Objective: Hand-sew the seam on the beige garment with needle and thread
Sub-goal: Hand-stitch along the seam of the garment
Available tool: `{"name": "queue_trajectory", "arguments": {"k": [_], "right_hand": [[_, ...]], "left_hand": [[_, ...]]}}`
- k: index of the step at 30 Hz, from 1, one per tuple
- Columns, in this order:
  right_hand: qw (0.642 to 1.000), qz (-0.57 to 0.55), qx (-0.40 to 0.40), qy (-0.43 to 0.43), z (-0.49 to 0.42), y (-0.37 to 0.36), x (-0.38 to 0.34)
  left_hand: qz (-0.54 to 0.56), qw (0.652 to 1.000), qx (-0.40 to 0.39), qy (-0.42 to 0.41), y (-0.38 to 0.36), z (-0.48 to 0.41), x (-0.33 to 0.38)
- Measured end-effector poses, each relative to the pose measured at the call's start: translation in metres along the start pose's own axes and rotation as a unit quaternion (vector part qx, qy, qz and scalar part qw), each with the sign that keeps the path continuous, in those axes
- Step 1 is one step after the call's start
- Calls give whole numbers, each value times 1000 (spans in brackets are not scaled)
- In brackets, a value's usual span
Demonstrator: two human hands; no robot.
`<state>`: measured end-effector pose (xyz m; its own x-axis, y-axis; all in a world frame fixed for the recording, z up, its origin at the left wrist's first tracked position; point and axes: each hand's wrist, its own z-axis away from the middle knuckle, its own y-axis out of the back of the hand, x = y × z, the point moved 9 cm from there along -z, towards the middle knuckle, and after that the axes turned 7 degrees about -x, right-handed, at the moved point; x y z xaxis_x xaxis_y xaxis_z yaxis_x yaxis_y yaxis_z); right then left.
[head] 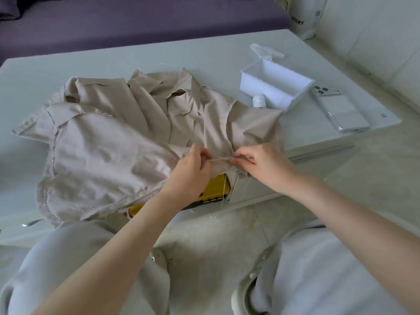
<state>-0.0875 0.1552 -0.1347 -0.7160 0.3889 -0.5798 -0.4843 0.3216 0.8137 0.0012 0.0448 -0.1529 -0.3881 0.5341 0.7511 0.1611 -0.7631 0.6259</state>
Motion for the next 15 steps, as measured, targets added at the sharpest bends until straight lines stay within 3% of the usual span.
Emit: {"name": "queue_trajectory", "arguments": {"k": [8,15], "right_hand": [[999,-10,39,-16,-6,3,3],[987,-46,138,-63,9,11,-2]], "left_hand": [[-23,999,23,13,0,-7,4],[26,998,57,-3,6,-10,4]]}}
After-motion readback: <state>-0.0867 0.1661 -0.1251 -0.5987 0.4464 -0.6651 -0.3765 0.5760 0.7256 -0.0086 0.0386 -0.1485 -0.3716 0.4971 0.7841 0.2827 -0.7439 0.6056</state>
